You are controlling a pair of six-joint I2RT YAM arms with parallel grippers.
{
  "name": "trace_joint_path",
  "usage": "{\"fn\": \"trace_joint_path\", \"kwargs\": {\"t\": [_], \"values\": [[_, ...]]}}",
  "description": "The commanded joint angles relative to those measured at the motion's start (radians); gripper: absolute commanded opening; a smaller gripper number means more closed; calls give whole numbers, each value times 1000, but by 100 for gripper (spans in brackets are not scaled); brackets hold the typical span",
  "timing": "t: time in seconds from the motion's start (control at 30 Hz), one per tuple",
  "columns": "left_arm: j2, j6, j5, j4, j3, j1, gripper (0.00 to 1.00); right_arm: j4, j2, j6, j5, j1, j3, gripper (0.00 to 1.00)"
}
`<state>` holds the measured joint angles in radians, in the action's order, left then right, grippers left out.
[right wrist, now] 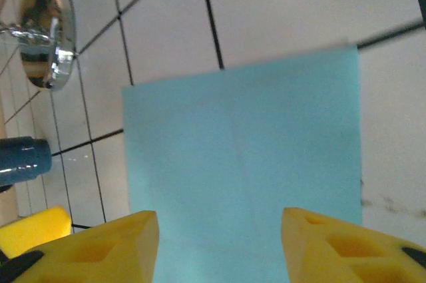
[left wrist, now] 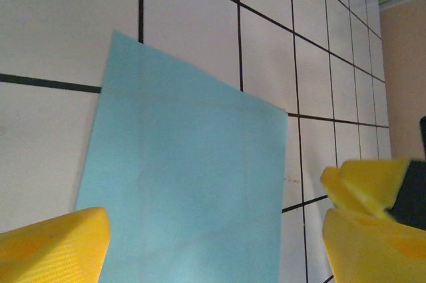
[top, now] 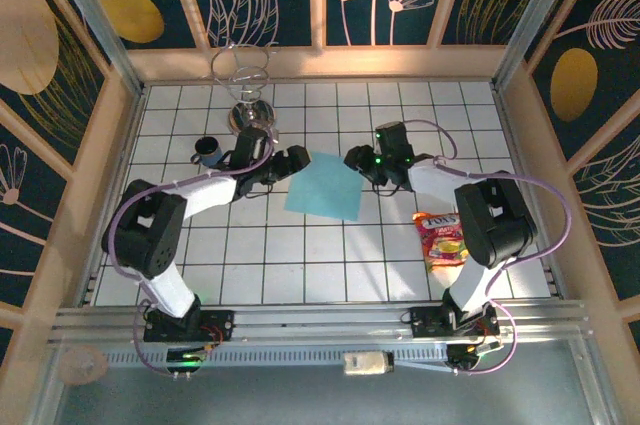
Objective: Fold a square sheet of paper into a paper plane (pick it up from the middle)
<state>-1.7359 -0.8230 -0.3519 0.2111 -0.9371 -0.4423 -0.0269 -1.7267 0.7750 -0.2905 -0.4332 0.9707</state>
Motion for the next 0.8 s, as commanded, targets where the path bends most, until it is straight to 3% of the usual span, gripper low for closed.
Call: {"fn": "trace_joint_path", "kwargs": {"t": [0.0,0.17,0.77], "values": [[-58,18,-51,-12,-79,-16,83,3,-41,16,-45,-2,-4,45],[-141,43,-56,-69,-163,-35,83,-12,-86,21,-70,-9,14,39],[-243,102,-30,-220,-212,-62,85,22,-184,-2,-74,-10,46,39]]}}
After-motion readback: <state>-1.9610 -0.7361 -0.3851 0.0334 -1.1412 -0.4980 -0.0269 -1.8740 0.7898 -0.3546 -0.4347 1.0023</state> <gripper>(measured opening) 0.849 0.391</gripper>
